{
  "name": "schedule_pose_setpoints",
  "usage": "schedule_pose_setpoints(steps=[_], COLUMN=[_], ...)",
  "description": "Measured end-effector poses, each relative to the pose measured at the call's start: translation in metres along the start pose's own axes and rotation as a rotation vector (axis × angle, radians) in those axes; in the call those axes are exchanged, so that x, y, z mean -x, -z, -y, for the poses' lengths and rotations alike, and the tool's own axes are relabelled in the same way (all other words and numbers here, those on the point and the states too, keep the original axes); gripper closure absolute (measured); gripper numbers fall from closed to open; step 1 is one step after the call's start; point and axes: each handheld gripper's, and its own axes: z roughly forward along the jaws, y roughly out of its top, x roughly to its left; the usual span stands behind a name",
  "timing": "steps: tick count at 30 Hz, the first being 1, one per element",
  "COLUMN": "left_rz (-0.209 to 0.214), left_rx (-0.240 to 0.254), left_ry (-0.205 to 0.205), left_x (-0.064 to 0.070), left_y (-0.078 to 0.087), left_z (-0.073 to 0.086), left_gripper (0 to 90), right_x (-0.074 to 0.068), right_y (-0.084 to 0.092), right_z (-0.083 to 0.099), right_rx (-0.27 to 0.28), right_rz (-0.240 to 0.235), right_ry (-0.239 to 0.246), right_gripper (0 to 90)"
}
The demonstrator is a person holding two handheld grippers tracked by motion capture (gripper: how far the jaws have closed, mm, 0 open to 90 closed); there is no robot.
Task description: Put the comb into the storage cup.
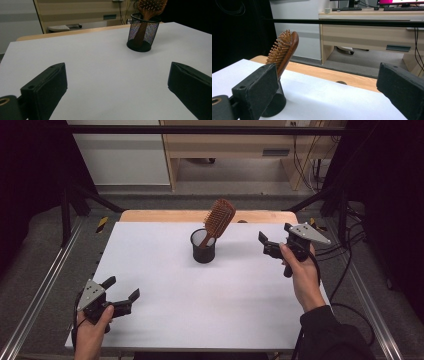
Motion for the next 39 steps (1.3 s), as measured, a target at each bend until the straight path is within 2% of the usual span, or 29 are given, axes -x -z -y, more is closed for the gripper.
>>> schedule_pose_setpoints(steps=[9, 17, 27, 33, 39], left_rz=[-0.005, -0.007, -0.003, -0.004, -0.009], left_rx=[-0.003, -0.002, -0.005, -0.007, -0.009], left_ry=[-0.001, 0.001, 0.001, 0.0, -0.003], left_x=[0.0, -0.001, -0.001, -0.001, 0.0], left_y=[0.0, 0.0, 0.0, -0.001, -0.001], left_z=[0.001, 0.001, 0.001, 0.002, 0.002], left_gripper=[2.6, 2.6, 2.6, 2.6, 2.6], right_x=[0.01, 0.015, 0.027, 0.033, 0.036], right_y=[0.021, 0.038, 0.054, 0.064, 0.07], right_z=[0.006, 0.013, 0.027, 0.039, 0.057], right_rx=[0.009, 0.016, 0.024, 0.031, 0.01], right_rz=[0.016, 0.031, 0.053, 0.055, 0.073], right_ry=[-0.017, -0.015, -0.013, -0.021, -0.036], right_gripper=[4.2, 6.2, 6.0, 5.8, 5.7])
